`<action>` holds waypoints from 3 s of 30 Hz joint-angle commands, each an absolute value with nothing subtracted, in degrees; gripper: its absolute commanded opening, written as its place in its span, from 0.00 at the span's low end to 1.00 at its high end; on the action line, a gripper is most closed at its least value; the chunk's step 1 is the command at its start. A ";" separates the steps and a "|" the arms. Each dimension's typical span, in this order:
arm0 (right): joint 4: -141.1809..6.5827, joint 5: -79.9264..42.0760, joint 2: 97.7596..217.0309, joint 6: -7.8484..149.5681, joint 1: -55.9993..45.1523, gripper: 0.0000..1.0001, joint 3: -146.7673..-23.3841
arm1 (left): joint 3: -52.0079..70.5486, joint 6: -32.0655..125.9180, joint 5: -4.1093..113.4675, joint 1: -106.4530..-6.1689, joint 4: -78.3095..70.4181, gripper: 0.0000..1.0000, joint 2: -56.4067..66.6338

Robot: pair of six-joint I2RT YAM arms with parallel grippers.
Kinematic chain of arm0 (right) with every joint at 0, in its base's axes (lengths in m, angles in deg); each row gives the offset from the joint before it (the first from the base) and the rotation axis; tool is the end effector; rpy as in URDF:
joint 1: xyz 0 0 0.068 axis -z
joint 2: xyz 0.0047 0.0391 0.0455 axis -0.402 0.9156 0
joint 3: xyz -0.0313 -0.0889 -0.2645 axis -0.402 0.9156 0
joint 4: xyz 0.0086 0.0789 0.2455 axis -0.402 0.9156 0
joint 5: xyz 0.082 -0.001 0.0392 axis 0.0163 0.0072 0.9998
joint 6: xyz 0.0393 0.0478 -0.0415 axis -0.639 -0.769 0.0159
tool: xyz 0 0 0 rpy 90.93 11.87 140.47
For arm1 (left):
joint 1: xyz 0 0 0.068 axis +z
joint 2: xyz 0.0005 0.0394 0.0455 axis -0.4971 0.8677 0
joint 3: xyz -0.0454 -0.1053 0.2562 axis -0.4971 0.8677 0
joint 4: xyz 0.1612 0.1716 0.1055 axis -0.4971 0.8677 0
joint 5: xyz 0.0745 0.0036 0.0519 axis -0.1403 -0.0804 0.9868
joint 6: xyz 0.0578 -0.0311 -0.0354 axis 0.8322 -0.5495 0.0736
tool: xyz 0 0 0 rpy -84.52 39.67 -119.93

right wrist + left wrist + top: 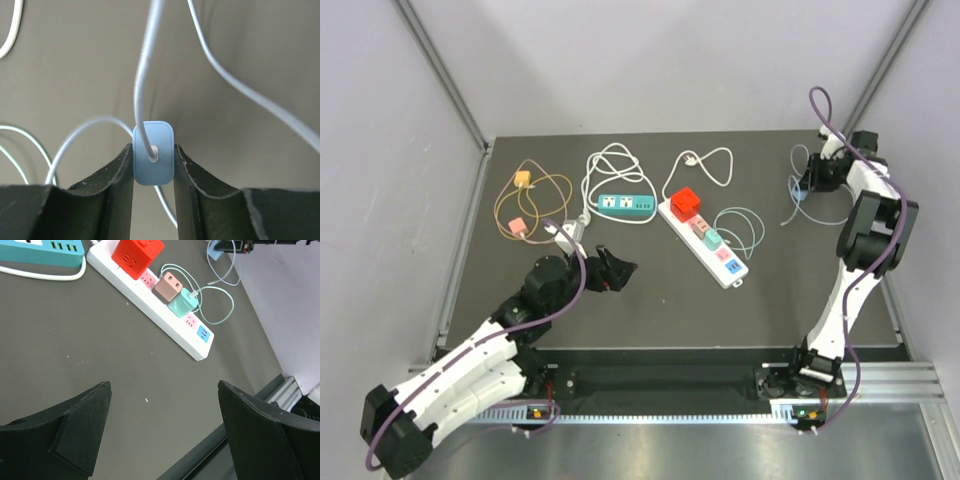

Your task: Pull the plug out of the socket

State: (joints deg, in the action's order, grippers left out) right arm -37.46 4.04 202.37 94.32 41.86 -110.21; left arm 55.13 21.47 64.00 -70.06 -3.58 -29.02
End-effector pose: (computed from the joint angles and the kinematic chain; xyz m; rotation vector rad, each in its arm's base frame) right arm 0.4813 -0.1243 0.1792 -0.1703 2.3938 0.4039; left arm 0.1511 -0.1264 0.2574 0.0395 1.9039 -0.9282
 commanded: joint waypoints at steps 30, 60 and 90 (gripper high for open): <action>-12.15 29.52 168.88 132.54 31.56 0.93 -93.06 | 64.74 15.00 63.47 -69.98 -6.23 0.92 -39.44; -40.21 -12.68 173.78 90.95 1.47 0.82 -82.04 | 67.64 12.19 60.13 -69.89 -13.79 0.91 -34.70; -36.43 -11.63 174.84 97.88 -0.73 0.00 -82.57 | 57.02 4.72 56.81 -69.89 -44.63 0.53 3.22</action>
